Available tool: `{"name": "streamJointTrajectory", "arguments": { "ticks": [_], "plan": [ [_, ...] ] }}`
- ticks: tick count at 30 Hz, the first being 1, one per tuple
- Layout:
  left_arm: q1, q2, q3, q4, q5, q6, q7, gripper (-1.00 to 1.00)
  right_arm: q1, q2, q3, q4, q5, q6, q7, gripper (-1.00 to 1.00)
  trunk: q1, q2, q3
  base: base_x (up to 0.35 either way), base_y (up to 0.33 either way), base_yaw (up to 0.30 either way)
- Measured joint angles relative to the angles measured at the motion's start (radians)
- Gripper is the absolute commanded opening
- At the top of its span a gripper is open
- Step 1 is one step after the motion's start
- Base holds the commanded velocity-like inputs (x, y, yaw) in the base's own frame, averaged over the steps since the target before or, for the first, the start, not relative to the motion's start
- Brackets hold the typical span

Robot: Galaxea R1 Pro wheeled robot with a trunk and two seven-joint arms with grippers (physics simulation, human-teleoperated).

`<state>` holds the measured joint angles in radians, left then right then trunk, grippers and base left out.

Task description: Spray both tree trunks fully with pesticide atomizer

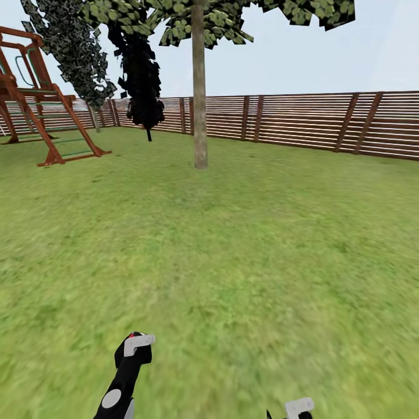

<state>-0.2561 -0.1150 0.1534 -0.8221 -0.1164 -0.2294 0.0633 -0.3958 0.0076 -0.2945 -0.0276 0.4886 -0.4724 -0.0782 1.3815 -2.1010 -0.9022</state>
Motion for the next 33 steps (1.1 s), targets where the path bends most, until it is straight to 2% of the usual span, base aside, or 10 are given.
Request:
{"name": "streamJointTrajectory", "arguments": {
  "ticks": [33],
  "plan": [
    [0.0, 0.0, 0.0, 0.0, 0.0, 0.0, 0.001, -1.0, 0.0, 0.0, 0.0, 0.0, -0.001, 0.0, 0.0, 1.0, 0.0, 0.0, 0.0, 0.338, 0.085, 0.0]
  ]
}}
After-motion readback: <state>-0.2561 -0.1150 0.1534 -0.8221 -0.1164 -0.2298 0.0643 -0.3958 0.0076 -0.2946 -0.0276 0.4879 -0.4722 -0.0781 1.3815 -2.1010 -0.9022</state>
